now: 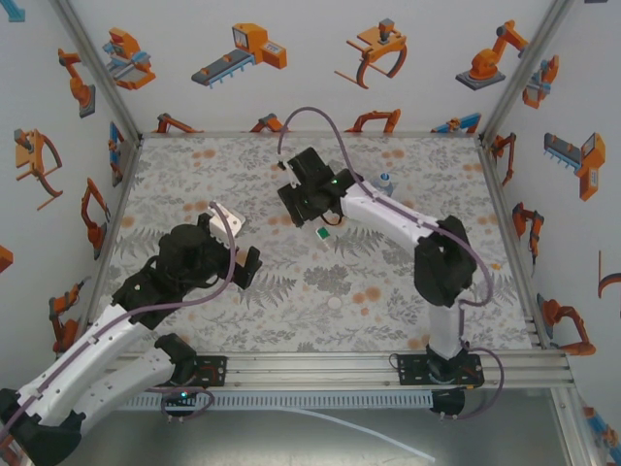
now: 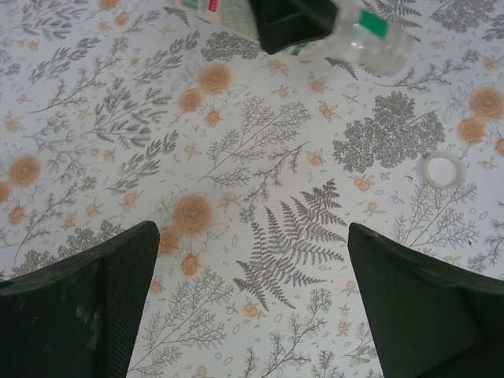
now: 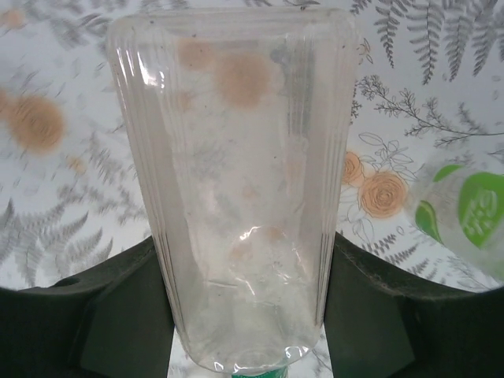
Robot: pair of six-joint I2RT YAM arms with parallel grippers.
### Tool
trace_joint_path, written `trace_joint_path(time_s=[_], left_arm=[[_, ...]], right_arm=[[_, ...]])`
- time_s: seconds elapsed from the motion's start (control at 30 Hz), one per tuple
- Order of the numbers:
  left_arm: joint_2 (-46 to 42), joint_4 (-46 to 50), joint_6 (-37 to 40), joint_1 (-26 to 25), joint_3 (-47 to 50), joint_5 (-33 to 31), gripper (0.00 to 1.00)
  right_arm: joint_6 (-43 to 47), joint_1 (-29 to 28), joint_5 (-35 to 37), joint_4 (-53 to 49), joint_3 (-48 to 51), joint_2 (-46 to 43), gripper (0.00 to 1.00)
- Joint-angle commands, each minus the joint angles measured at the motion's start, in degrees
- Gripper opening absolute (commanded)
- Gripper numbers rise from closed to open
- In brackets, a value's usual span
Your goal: Screw on the bottle caps
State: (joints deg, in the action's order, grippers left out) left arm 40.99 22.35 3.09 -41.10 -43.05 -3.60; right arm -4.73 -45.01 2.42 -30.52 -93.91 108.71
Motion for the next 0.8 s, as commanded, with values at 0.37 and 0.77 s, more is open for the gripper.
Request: trace_joint_path(time_s=[0.37, 0.77], left_arm=[[-4.8, 0.5, -4.8, 1.5, -1.0, 2.9, 0.97], [-1.9, -5.6, -7.0, 1.4, -4.4, 24.4, 0.97]], right_arm=[[52.2, -14.1, -1.5, 8.6, 31.1, -33.4, 0.37], [82.1, -22.9, 9.2, 10.5, 40.2, -48.7, 0.29]])
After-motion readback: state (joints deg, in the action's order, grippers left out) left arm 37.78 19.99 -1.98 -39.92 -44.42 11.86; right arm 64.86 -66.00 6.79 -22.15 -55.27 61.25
